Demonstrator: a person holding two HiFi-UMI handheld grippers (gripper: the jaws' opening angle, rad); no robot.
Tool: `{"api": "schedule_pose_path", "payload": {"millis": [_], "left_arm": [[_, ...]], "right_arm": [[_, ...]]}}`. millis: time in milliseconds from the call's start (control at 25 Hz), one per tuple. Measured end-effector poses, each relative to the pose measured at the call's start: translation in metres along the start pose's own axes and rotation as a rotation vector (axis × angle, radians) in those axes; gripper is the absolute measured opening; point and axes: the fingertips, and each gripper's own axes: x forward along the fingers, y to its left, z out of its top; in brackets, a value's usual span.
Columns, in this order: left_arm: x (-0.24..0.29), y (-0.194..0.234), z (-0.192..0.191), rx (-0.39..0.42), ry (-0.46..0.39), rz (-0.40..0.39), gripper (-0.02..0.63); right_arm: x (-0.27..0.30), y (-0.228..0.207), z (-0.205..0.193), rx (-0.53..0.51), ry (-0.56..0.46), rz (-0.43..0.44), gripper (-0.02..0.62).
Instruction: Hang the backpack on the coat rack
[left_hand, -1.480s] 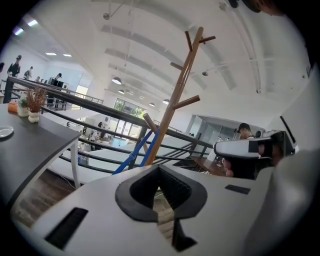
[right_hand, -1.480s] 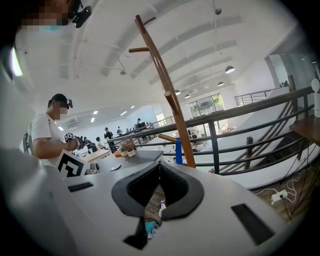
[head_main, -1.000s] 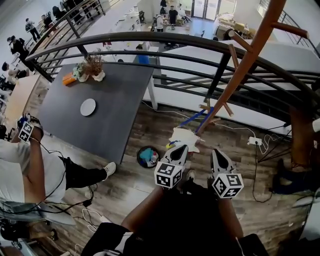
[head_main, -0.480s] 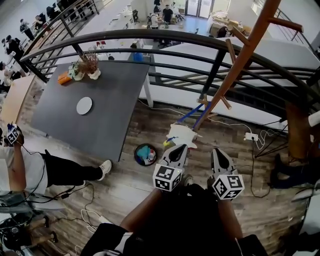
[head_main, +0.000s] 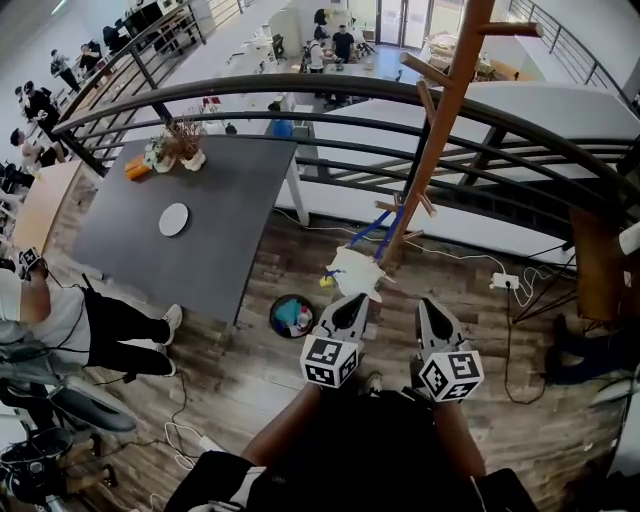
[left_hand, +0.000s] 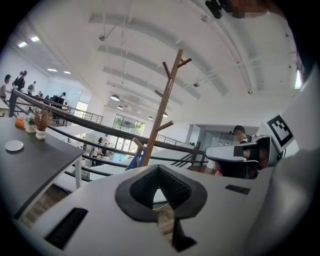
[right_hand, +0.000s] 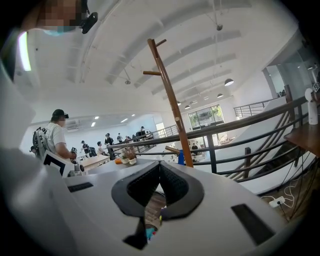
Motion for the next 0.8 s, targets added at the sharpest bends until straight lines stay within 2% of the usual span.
{"api": "schedule_pose_path", "payload": {"millis": [320,800], "left_arm": [[-0.013,-0.034,0.007,0.011,-0.066,0.031,0.008],[-0.040,-0.085,0.003,0.047,-0.085,0.079,0.008]], "right_arm": [[-0.031,-0.014,0.000,0.009,-0.029,0.028,0.012],[-0.086,-0.011,0.002,-0.019,-0.080,0.064,0.012]]}}
